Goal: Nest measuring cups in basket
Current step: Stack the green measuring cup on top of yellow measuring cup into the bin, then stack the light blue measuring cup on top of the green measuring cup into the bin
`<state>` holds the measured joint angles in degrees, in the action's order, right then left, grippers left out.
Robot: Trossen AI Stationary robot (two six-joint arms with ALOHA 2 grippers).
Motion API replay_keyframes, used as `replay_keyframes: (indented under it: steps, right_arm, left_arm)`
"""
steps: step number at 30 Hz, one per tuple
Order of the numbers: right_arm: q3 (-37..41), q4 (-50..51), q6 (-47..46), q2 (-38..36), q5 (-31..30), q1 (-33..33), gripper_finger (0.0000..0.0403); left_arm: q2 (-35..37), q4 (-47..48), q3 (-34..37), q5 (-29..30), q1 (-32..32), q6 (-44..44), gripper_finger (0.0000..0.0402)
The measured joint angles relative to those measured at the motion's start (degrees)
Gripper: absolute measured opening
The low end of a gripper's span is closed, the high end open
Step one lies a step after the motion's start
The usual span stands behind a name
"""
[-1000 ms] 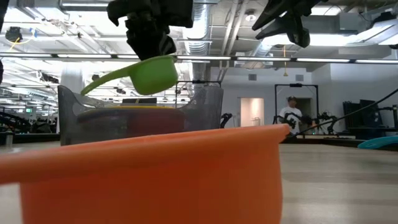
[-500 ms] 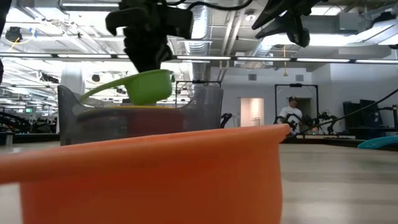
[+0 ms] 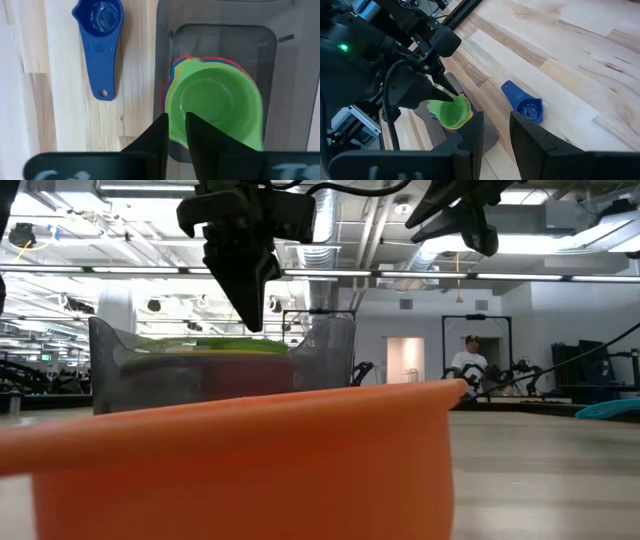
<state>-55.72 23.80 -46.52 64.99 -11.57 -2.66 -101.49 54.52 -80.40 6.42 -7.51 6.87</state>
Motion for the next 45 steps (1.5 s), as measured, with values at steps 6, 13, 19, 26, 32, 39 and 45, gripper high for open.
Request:
replay_keyframes:
  steps: [6, 13, 19, 26, 32, 39, 45]
  right_arm:
    - [0.0, 0.1, 0.0, 0.0, 0.0, 0.0, 0.0118]
    - [0.0, 0.1, 0.0, 0.0, 0.0, 0.0, 0.0118]
    - [0.0, -0.4, 8.0, 0.0, 0.0, 0.2, 0.0118]
    - [0.0, 5.9, -1.8, 0.0, 5.5, 4.2, 0.0118]
    - [0.1, 18.4, -9.2, 3.9, 16.1, 8.1, 0.0118]
    - [0.0, 24.0, -8.4, 13.4, 23.8, 9.1, 0.0129]
    - [0.0, 27.7, -8.6, 20.0, 29.8, 6.6, 0.0178]
  left_arm:
    - [0.0, 0.0, 0.0, 0.1, 0.0, 1.1, 0.0074]
    - [0.7, 11.3, -5.5, 0.4, 0.8, 3.4, 0.0075]
    - [1.8, 32.8, -8.9, 7.7, 2.0, 8.1, 0.0074]
    - [11.8, 33.6, -0.8, 12.4, 3.6, 14.9, 0.0074]
    - [25.9, 35.6, 10.8, 17.2, 4.4, 26.3, 0.0074]
    - [41.2, 31.5, 22.3, 17.2, 4.3, 36.9, 0.0074]
    - [48.8, 28.3, 26.5, 16.9, 4.3, 37.9, 0.0074]
